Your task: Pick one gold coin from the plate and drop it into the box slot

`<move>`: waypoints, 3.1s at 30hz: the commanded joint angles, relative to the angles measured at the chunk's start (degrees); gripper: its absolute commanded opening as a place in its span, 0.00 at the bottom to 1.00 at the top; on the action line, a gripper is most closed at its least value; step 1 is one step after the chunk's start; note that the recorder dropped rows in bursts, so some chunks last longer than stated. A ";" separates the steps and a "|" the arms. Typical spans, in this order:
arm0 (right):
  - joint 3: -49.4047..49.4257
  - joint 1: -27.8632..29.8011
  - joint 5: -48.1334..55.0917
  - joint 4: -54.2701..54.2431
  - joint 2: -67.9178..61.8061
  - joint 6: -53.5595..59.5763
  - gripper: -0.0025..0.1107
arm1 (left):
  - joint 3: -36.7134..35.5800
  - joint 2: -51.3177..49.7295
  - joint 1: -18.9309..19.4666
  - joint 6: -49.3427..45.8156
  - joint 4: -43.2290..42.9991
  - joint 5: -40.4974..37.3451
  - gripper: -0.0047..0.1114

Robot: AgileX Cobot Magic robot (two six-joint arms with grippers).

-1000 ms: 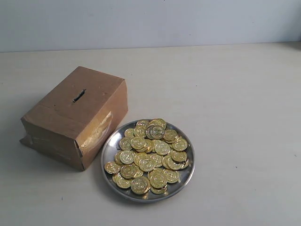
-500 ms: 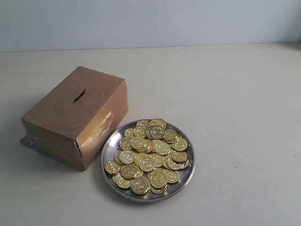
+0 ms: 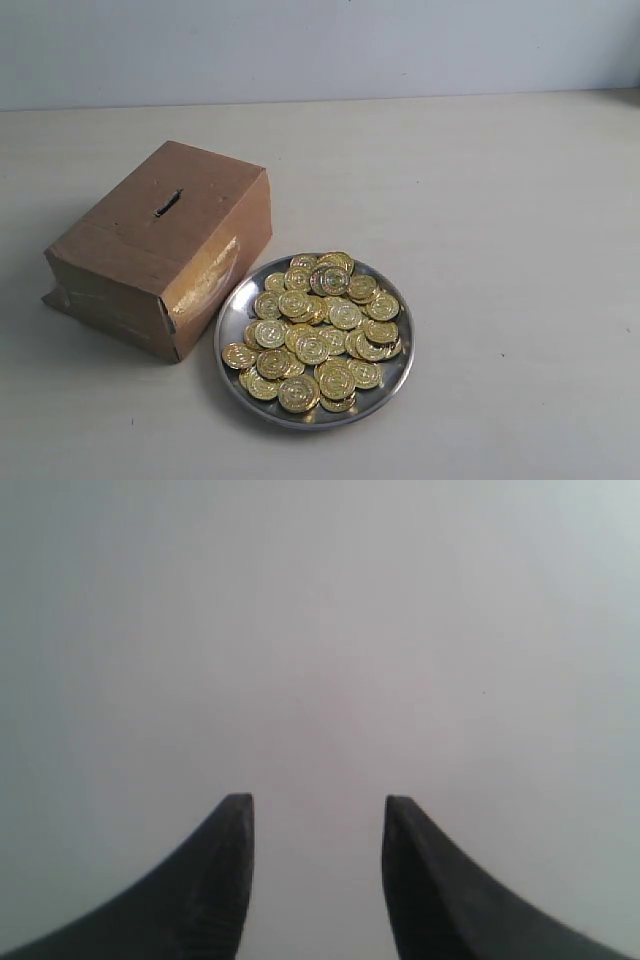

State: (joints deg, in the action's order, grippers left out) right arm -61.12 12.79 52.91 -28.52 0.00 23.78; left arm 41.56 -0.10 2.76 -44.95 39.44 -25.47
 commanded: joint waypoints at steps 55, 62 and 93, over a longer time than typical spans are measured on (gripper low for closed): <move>61.12 -3.63 -34.59 21.49 0.00 0.01 0.02 | -41.56 0.10 -1.27 0.35 -31.33 15.80 0.40; 61.12 -5.80 -35.94 21.64 0.00 0.01 0.02 | -41.56 0.10 -1.27 0.35 -31.33 14.77 0.40; 61.12 -5.80 -35.92 21.02 0.00 -1.50 0.02 | -41.56 0.10 -1.05 8.05 -31.33 5.26 0.40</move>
State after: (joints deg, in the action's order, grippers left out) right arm -0.29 7.19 17.82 -7.51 -0.26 22.60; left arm 0.04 -0.30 1.70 -43.05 7.95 -20.54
